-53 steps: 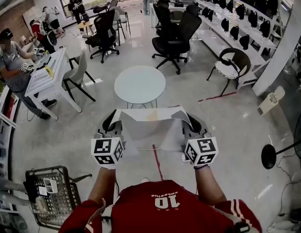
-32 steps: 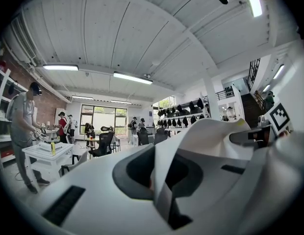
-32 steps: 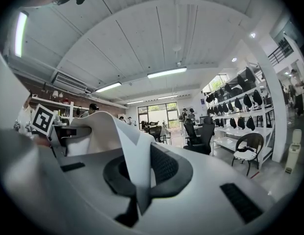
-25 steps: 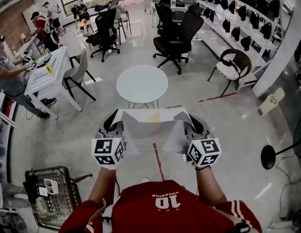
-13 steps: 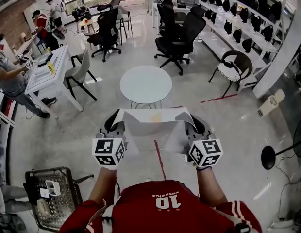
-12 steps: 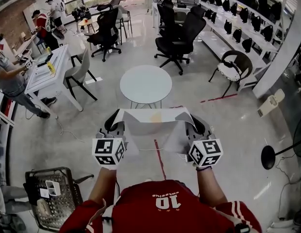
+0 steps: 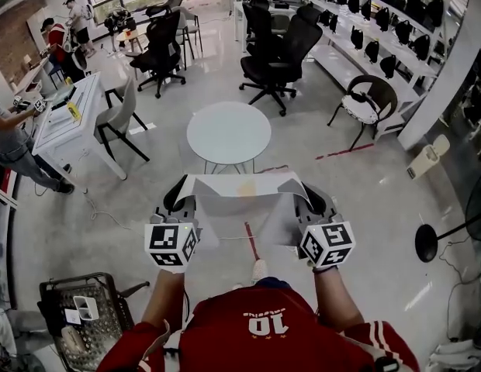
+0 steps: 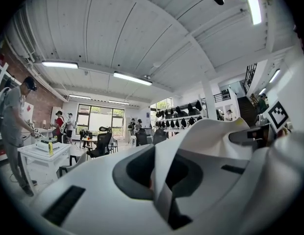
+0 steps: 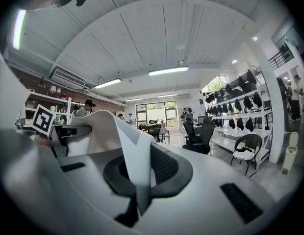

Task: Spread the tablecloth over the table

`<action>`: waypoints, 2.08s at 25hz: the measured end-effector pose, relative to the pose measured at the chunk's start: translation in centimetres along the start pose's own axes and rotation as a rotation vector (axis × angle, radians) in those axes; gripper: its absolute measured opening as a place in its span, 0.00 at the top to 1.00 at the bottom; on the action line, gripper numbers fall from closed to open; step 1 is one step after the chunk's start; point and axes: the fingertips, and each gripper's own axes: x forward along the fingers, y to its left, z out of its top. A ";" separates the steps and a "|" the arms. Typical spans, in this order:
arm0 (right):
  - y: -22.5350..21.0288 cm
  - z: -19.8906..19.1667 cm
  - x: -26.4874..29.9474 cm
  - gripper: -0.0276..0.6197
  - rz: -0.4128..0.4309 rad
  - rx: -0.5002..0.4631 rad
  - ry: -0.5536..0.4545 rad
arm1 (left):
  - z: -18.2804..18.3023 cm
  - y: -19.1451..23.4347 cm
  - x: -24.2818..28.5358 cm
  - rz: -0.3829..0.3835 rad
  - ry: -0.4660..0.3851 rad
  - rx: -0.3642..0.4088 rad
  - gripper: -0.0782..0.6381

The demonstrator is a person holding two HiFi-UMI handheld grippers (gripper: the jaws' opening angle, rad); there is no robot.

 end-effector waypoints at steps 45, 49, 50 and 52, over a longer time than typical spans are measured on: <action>-16.1 2.5 22.1 0.93 0.135 0.033 -0.013 | -0.4 3.3 25.2 0.105 0.064 0.040 0.87; -16.1 2.4 23.0 0.93 0.147 0.028 0.001 | -0.3 4.0 25.7 0.115 0.061 0.047 0.87; -16.1 2.4 23.2 0.93 0.147 0.029 0.001 | -0.3 4.1 26.0 0.117 0.061 0.048 0.87; -16.4 2.6 23.8 0.93 0.145 0.030 -0.002 | -0.2 4.4 26.6 0.115 0.060 0.050 0.87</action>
